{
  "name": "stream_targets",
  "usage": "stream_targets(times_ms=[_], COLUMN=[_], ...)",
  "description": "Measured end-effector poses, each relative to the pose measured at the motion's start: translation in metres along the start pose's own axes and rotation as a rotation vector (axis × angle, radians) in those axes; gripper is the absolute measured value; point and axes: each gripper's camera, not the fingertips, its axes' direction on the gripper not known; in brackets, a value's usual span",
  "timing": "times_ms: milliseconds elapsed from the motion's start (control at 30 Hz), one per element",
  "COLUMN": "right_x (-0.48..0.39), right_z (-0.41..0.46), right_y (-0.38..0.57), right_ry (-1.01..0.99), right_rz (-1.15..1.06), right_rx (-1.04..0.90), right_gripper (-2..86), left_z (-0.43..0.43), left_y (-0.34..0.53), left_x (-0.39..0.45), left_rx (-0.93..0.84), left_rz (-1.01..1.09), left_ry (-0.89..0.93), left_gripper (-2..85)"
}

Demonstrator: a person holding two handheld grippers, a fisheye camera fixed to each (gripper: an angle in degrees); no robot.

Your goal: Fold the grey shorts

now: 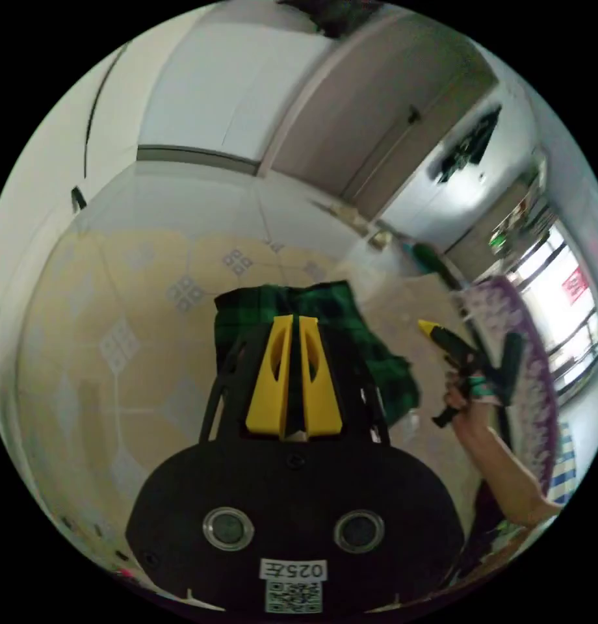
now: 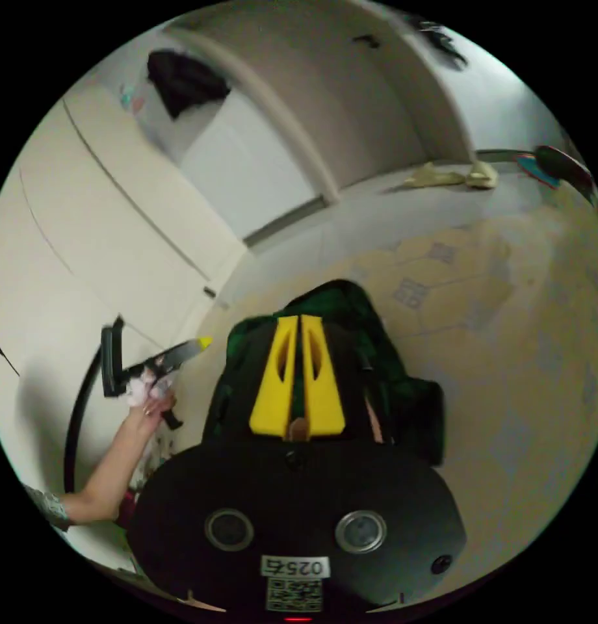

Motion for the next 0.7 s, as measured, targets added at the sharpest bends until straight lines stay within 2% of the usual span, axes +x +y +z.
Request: stream_targets(times_ms=[67, 167, 300, 367, 433, 567, 600, 667, 700], right_x=[-0.029, -0.048, -0.065, -0.075, -0.086, -0.118, -0.120, -0.122, -0.122], right_z=[0.068, 0.110, 0.126, 0.115, 0.081, 0.007, 0.003, 0.008, 0.013], right_y=[-0.022, -0.023, -0.028, -0.041, -0.036, 0.035, 0.047, 0.084, 0.090], right_ry=[0.111, 0.243, 0.234, 0.183, 0.190, 0.370, 0.373, 0.369, 0.363], right_rz=[-0.020, -0.042, -0.092, -0.050, -0.039, -0.182, -0.190, -0.205, -0.215], right_rx=[-0.193, -0.278, -0.323, -0.366, -0.278, -0.107, -0.099, -0.134, -0.144], right_gripper=[-0.2, -0.8, -0.9, -1.0, -1.0, -1.0, -1.0, -1.0, -1.0], left_z=[0.057, 0.103, 0.132, 0.146, 0.145, 0.103, 0.108, 0.159, 0.170], left_y=[-0.007, 0.007, 0.031, 0.033, 0.040, 0.083, 0.090, 0.120, 0.131], left_x=[0.031, 0.050, 0.081, 0.113, 0.138, 0.170, 0.172, 0.176, 0.180], left_rx=[-0.072, -0.171, -0.209, -0.295, -0.308, -0.066, -0.088, -0.304, -0.324], left_rz=[0.064, 0.109, 0.080, 0.100, 0.140, 0.056, 0.058, 0.124, 0.167], left_ry=[-0.229, -0.301, -0.344, -0.410, -0.454, -0.470, -0.477, -0.512, -0.517], left_gripper=[-0.9, -0.9, -0.9, -0.9, -0.9, -0.9, -0.9, -0.9, -0.9])
